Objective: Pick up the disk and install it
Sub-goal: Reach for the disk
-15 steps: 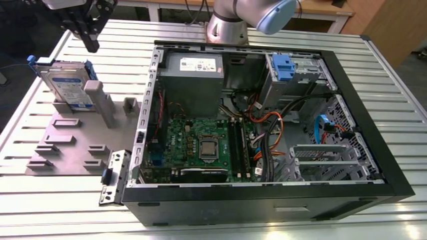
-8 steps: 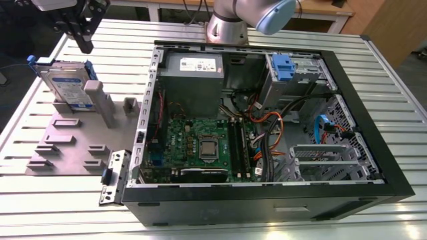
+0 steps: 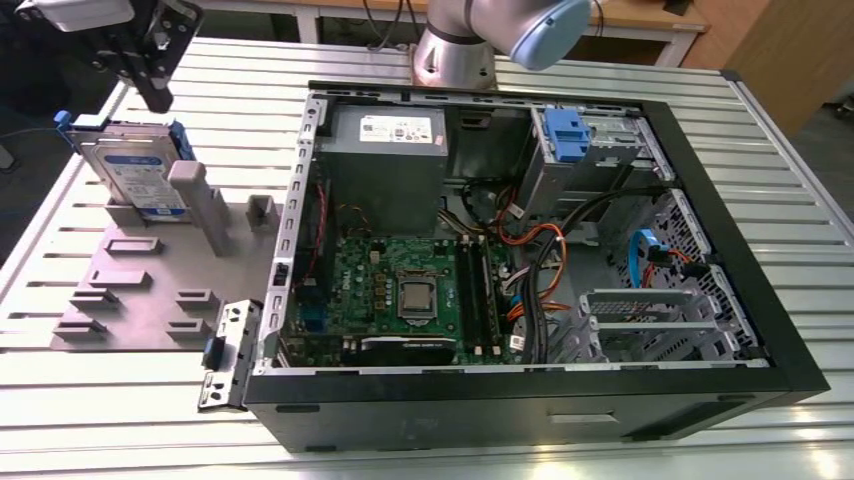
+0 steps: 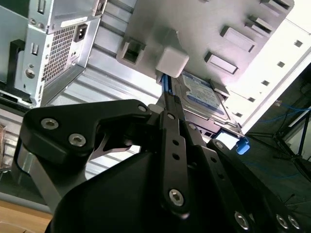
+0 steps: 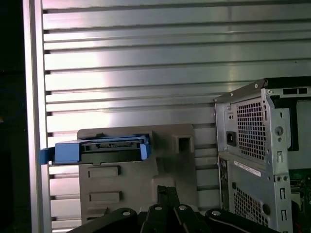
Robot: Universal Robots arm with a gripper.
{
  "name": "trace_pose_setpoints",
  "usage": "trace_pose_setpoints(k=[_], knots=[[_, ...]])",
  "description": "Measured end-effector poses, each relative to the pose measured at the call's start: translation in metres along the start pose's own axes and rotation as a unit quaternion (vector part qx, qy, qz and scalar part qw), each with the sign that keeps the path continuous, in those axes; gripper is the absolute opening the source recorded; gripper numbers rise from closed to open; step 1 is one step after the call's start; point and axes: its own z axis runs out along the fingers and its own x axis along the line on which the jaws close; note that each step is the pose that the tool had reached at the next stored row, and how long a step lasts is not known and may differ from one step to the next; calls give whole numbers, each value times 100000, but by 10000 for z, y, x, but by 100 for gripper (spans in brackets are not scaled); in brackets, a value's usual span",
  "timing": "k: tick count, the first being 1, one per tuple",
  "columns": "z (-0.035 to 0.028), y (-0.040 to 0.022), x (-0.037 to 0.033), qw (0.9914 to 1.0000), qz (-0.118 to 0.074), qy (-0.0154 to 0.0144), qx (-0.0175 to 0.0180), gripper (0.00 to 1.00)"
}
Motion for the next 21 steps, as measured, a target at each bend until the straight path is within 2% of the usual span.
trace_pose_setpoints(k=[5,8,12,21], knots=[[42,3,170,100000,0,-13,206,11],[78,5,236,100000,-5,-25,313,11],[120,20,301,99999,-4,-37,465,11],[184,111,413,99998,-9,-40,704,11]])
